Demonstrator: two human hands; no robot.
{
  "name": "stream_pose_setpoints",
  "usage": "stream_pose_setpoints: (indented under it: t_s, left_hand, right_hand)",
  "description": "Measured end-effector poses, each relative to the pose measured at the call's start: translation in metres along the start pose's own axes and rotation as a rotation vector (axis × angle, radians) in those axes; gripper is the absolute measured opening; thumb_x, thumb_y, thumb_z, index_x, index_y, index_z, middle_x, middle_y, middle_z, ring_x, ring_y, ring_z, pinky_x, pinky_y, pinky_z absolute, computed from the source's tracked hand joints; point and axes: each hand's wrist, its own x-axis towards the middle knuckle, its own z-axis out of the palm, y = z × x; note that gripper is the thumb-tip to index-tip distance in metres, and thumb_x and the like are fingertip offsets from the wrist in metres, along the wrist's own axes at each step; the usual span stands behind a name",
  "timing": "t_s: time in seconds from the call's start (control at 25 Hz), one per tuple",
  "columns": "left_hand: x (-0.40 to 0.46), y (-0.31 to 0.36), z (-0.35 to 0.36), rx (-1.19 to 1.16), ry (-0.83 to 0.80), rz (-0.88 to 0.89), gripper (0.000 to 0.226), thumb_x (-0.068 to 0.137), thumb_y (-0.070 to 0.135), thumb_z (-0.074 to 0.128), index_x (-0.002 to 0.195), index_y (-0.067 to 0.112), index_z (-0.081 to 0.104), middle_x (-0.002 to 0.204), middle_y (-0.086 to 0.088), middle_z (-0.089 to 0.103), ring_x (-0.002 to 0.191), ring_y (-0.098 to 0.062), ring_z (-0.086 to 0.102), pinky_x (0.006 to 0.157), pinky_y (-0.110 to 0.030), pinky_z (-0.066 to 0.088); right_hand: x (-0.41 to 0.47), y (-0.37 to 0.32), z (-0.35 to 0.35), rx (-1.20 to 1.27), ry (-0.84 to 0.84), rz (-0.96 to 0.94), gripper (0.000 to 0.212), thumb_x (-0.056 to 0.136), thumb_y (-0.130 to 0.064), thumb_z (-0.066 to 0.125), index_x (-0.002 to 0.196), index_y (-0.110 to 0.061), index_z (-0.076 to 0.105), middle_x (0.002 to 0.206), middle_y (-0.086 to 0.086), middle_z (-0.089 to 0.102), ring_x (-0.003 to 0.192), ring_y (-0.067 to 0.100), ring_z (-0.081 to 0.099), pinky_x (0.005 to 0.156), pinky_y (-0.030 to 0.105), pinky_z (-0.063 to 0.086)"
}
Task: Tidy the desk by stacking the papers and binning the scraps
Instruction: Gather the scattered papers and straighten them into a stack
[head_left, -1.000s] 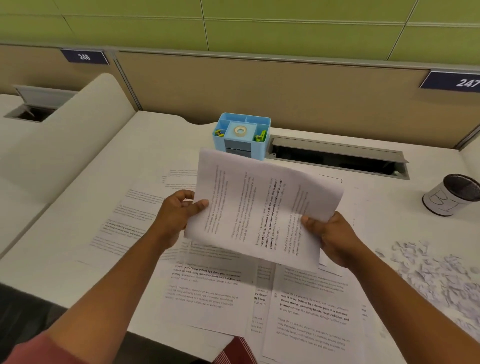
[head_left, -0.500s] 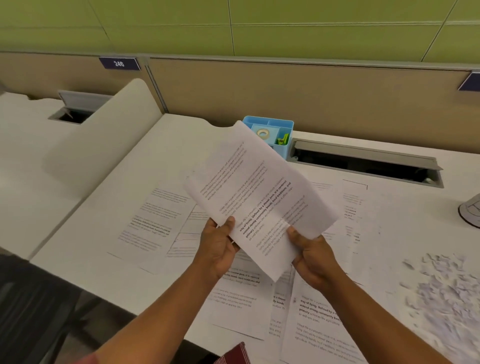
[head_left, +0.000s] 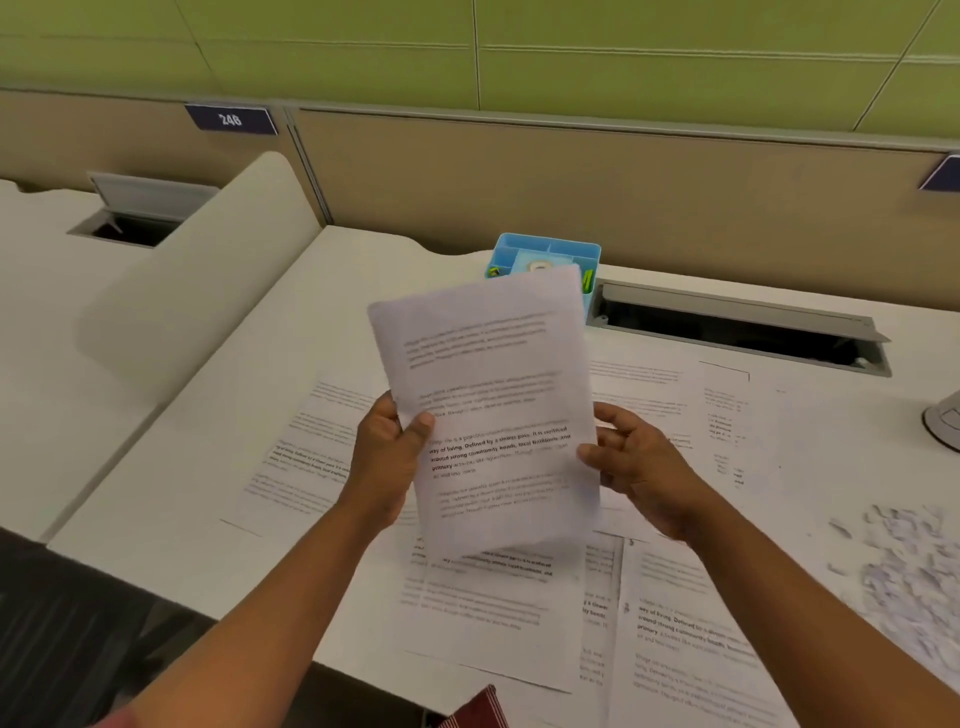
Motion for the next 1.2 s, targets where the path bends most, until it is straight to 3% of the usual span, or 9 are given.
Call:
stream_pose_setpoints:
  t_s: [0.08, 0.2, 0.28, 0.36, 0.52, 0.64, 0.76, 1.0, 1.2]
  left_hand:
    - [0.004, 0.001, -0.009, 0.069, -0.078, 0.010, 0.026, 0.099, 0.002, 0.058, 0.122, 0.012, 0.063, 0.114, -0.004, 0.076, 0.104, -0.026, 0.073, 0.084, -0.041, 0.062]
    - [0.013, 0.001, -0.019, 0.158, -0.121, 0.046, 0.024, 0.101, 0.008, 0.057, 0.121, 0.019, 0.064, 0.113, -0.001, 0.076, 0.103, -0.025, 0.073, 0.083, -0.042, 0.061]
    - [0.019, -0.004, -0.028, 0.212, -0.121, 0.082, 0.024, 0.103, 0.012, 0.057, 0.124, 0.021, 0.065, 0.114, 0.002, 0.075, 0.104, -0.022, 0.072, 0.085, -0.041, 0.061]
    - [0.024, -0.008, -0.033, 0.226, -0.108, 0.097, 0.025, 0.104, 0.014, 0.055, 0.126, 0.023, 0.064, 0.113, 0.006, 0.074, 0.104, -0.018, 0.071, 0.081, -0.032, 0.061]
    - [0.029, -0.016, -0.034, 0.095, -0.126, 0.089, 0.026, 0.107, 0.014, 0.047, 0.131, 0.020, 0.056, 0.116, 0.003, 0.070, 0.106, -0.014, 0.069, 0.081, -0.027, 0.059]
    - [0.028, -0.026, -0.038, 0.000, -0.158, -0.023, 0.028, 0.107, 0.010, 0.044, 0.130, 0.023, 0.055, 0.117, 0.002, 0.070, 0.108, -0.017, 0.068, 0.081, -0.027, 0.059]
    - [0.027, -0.028, -0.042, -0.002, -0.183, -0.046, 0.033, 0.107, 0.006, 0.043, 0.129, 0.025, 0.058, 0.114, 0.007, 0.072, 0.108, -0.014, 0.068, 0.081, -0.025, 0.058]
    - [0.036, -0.036, -0.040, 0.000, -0.213, -0.087, 0.034, 0.106, 0.005, 0.045, 0.134, 0.022, 0.056, 0.115, 0.005, 0.071, 0.107, -0.012, 0.068, 0.080, -0.022, 0.057]
    - [0.046, -0.036, -0.044, 0.120, -0.286, -0.043, 0.032, 0.107, 0.012, 0.047, 0.135, 0.026, 0.052, 0.122, 0.007, 0.069, 0.110, -0.009, 0.067, 0.086, -0.024, 0.057]
  right_hand:
    - [0.007, 0.002, 0.021, -0.069, -0.072, -0.016, 0.047, 0.090, -0.002, 0.069, 0.133, -0.015, 0.058, 0.126, 0.009, 0.071, 0.115, 0.029, 0.069, 0.094, 0.046, 0.056]
    - [0.015, 0.011, 0.046, -0.059, 0.053, -0.077, 0.036, 0.091, -0.002, 0.068, 0.125, -0.010, 0.066, 0.121, 0.009, 0.073, 0.111, 0.030, 0.070, 0.094, 0.046, 0.056]
    - [0.018, 0.018, 0.064, -0.175, 0.194, -0.134, 0.026, 0.095, -0.002, 0.064, 0.114, -0.017, 0.072, 0.111, -0.001, 0.077, 0.104, 0.020, 0.073, 0.090, 0.036, 0.059]
    - [0.018, 0.026, 0.083, -0.288, 0.307, -0.181, 0.029, 0.098, -0.003, 0.061, 0.101, -0.029, 0.073, 0.097, -0.014, 0.078, 0.092, 0.006, 0.072, 0.079, 0.023, 0.059]
    - [0.021, 0.039, 0.106, -0.325, 0.461, -0.241, 0.033, 0.098, -0.005, 0.060, 0.090, -0.036, 0.069, 0.081, -0.022, 0.073, 0.079, -0.003, 0.068, 0.069, 0.017, 0.059]
    - [0.022, 0.052, 0.111, -0.290, 0.448, -0.178, 0.036, 0.096, -0.003, 0.060, 0.099, -0.037, 0.067, 0.092, -0.019, 0.074, 0.091, 0.003, 0.070, 0.071, 0.016, 0.056]
    - [0.025, 0.055, 0.112, -0.258, 0.426, -0.137, 0.034, 0.096, -0.003, 0.060, 0.108, -0.033, 0.069, 0.104, -0.008, 0.075, 0.102, 0.016, 0.069, 0.083, 0.029, 0.059]
    - [0.029, 0.062, 0.110, -0.225, 0.383, -0.130, 0.048, 0.093, 0.003, 0.058, 0.098, -0.044, 0.070, 0.104, -0.005, 0.074, 0.100, 0.016, 0.068, 0.090, 0.039, 0.059]
    - [0.036, 0.057, 0.101, -0.156, 0.379, -0.105, 0.024, 0.097, -0.013, 0.065, 0.113, -0.030, 0.070, 0.111, -0.006, 0.076, 0.104, 0.013, 0.071, 0.091, 0.036, 0.057]
